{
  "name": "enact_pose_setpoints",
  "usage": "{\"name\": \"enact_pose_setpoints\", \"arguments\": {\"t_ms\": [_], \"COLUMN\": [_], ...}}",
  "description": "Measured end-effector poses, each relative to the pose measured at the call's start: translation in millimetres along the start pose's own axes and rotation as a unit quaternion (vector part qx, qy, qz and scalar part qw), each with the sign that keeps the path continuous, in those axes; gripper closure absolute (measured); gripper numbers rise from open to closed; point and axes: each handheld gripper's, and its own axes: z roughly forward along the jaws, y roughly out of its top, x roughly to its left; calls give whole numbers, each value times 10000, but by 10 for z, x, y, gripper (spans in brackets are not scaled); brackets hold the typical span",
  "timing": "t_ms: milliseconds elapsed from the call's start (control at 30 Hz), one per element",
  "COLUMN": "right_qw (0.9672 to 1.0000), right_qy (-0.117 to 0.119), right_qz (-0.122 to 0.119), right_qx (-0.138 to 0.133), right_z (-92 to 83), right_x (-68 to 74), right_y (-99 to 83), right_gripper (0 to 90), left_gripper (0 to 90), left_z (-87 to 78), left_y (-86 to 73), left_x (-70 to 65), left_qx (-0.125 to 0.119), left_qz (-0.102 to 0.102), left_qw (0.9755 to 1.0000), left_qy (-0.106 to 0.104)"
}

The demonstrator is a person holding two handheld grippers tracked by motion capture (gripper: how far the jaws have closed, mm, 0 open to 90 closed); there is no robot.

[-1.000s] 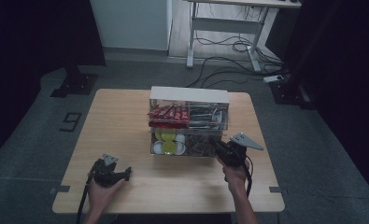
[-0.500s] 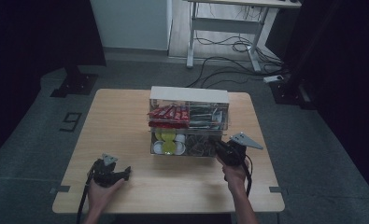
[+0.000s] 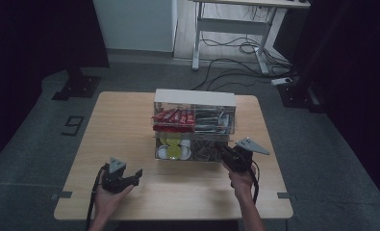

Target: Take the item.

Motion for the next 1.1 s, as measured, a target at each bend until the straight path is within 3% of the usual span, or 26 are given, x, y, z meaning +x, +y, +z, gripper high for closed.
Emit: {"name": "enact_pose_setpoints", "arguments": {"t_ms": [200,367,833,1100], "right_qw": [10000,10000,9996,9995], "right_qy": [-47,-2,156,211], "right_qz": [-6,67,205,243], "right_qx": [17,2,108,8], "right_z": [-1,-11,48,5], "right_x": [-29,-49,-86,-101], "right_y": [-15,-23,-54,-23], "right_gripper": [895,894,893,893], "left_gripper": [293,288,296,295], "left_z": [2,55,97,145], "left_y": [73,119,369,478], "left_x": [-214,-268,-395,-501], "left_qx": [74,168,58,-27], "left_qz": [215,176,121,175], "left_qw": [9995,9993,9998,9998], "left_qy": [-212,-284,-130,-81]}}
